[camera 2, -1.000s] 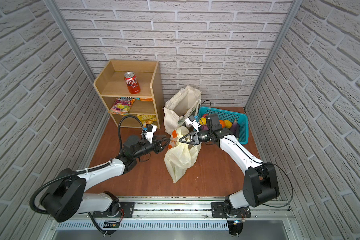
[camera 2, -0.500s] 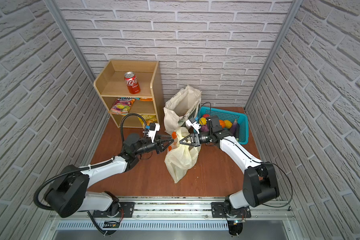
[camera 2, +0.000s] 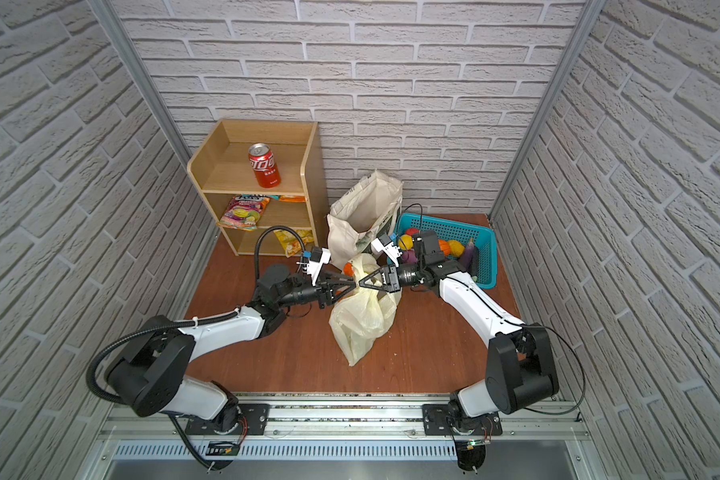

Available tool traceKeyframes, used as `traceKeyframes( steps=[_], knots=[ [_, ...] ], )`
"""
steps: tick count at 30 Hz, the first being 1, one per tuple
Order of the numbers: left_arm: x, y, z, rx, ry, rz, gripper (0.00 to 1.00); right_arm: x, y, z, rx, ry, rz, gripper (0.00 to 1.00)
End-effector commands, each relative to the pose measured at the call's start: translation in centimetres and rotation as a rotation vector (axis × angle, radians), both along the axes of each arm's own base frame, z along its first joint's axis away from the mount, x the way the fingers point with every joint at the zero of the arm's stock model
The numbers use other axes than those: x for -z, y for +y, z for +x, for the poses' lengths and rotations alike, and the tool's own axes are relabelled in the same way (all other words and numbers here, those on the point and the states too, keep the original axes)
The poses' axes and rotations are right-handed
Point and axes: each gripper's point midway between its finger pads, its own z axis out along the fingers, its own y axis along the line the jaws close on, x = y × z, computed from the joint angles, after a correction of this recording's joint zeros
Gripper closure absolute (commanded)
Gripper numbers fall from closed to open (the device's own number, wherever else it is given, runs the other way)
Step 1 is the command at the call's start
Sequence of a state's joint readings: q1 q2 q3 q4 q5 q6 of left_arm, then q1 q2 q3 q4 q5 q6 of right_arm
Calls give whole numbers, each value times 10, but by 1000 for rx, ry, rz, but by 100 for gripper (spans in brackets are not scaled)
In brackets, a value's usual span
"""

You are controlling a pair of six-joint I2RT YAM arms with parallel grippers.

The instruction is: Place the mixed food into the grocery bags and tie them

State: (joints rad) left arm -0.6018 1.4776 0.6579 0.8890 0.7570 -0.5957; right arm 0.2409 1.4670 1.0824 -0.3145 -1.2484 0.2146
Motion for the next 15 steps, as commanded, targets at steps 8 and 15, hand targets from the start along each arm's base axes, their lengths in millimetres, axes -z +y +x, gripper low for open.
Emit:
traceKeyframes(
  steps=[8,15],
  knots=[
    [-26,-10,-2,42,-93,-49,59,1,0,6,12,-23,10,95],
    [-26,-15,-2,59,-91,-53,67,4,-1,6,19,-19,7,95]
  ],
)
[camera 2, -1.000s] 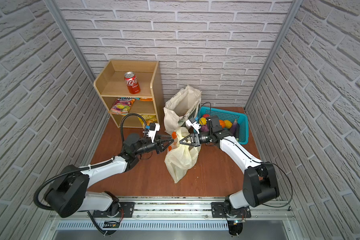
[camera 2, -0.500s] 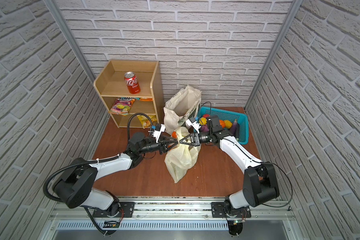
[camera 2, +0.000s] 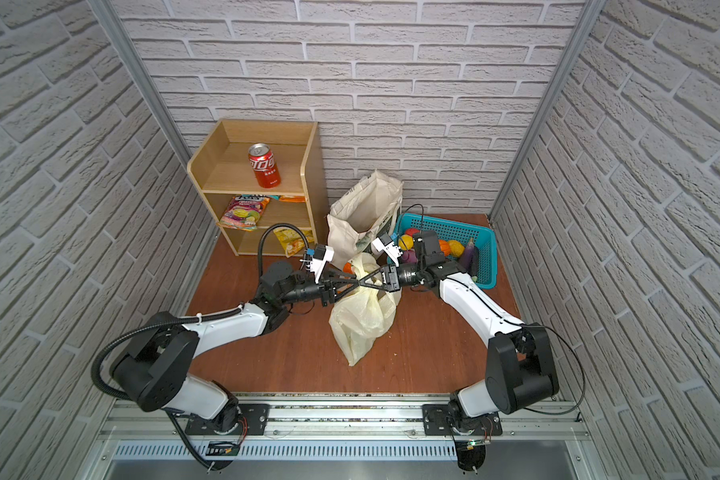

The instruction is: Place the mixed food into the grocery bags and tie them

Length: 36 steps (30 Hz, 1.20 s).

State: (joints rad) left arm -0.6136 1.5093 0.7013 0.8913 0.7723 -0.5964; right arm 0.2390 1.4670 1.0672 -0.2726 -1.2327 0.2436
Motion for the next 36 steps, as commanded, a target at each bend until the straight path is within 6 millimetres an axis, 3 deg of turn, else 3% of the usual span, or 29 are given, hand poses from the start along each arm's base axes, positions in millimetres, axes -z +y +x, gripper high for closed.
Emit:
traceKeyframes(
  steps=[1,4,9,13,15,18,22,27,32,36],
  knots=[
    [-20,-6,-4,34,-79,-48,72,1,0,2,0,-16,10,95],
    [-18,-6,-4,38,-71,-48,87,2,0,2,3,-16,8,95],
    [-19,-6,-4,37,-72,-54,100,2,0,3,8,-19,5,94],
    [-19,-6,-3,30,-67,-59,100,-2,-1,4,20,-28,1,93],
    [-18,-4,0,11,-65,-62,100,-4,-2,4,30,-33,-4,84],
    [-15,2,8,-50,-61,-61,100,-10,-4,6,64,-54,-26,61],
    [-13,6,12,-93,-71,-57,100,-23,-9,7,118,-91,-52,47],
    [-9,7,15,-106,-65,-45,100,-37,-19,7,211,-142,-104,43],
    [-6,9,17,-123,-58,-36,100,-45,-43,8,374,-192,-159,42],
    [-5,10,18,-136,-57,-27,100,-40,-51,-4,413,-180,-179,47]
  ],
)
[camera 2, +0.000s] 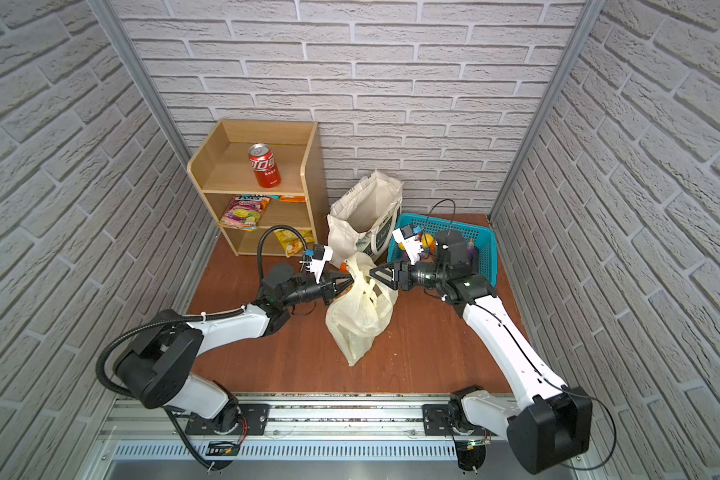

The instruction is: Place the mixed food into the grocery bags and tie them

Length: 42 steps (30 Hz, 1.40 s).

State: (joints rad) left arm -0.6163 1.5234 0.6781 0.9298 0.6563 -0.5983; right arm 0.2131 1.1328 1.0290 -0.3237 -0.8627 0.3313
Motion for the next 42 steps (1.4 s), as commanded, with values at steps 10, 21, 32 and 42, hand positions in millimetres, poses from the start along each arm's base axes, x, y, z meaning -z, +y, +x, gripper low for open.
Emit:
traceKeyframes(
  steps=[10,21,32,42],
  knots=[
    [-13,6,4,-41,-62,-11,100,43,1,-25,-1,108,-34,47],
    [-12,5,5,-39,-56,-5,100,69,8,-26,-26,154,-59,48],
    [-12,4,4,-36,-59,-5,100,79,22,-27,-71,176,-63,89],
    [-18,22,3,-56,-65,-34,100,71,-10,3,92,137,-97,95]
  ],
)
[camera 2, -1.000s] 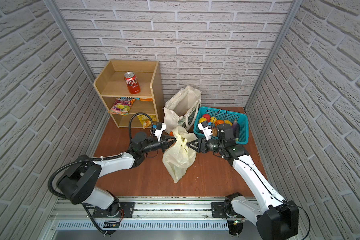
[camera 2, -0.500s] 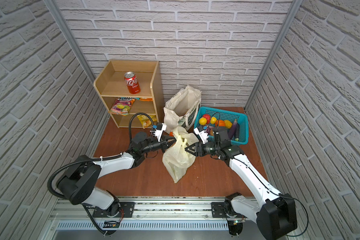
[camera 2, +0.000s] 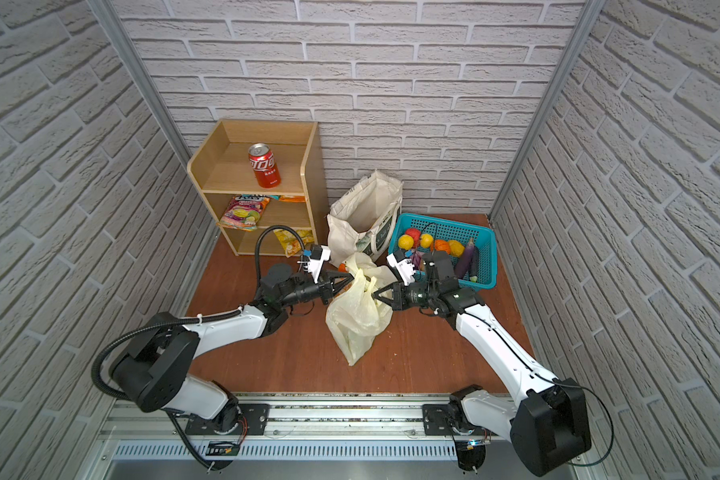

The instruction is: Place the mixed food into the grocery bags and tie them

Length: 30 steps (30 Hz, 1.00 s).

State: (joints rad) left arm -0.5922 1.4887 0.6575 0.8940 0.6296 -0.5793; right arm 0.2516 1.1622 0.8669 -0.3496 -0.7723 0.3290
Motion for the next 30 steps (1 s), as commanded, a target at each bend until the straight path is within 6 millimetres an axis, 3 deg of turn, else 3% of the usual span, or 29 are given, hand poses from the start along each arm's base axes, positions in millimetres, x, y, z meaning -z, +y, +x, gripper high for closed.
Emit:
traceKeyframes(
  steps=[1,12,17,22,30],
  knots=[
    [-21,13,-2,-11,-65,-60,100,-15,-12,17,72,-65,2,94],
    [-27,24,1,-38,-63,-93,100,-12,-18,25,105,-52,20,95],
    [-24,5,-8,53,-54,-47,100,-15,-15,21,79,-50,33,94],
    [-17,-7,-12,74,-58,4,76,-10,-13,18,58,-31,34,94],
    [-3,-11,-2,48,-36,30,61,-5,-8,16,24,-6,55,94]
  ],
)
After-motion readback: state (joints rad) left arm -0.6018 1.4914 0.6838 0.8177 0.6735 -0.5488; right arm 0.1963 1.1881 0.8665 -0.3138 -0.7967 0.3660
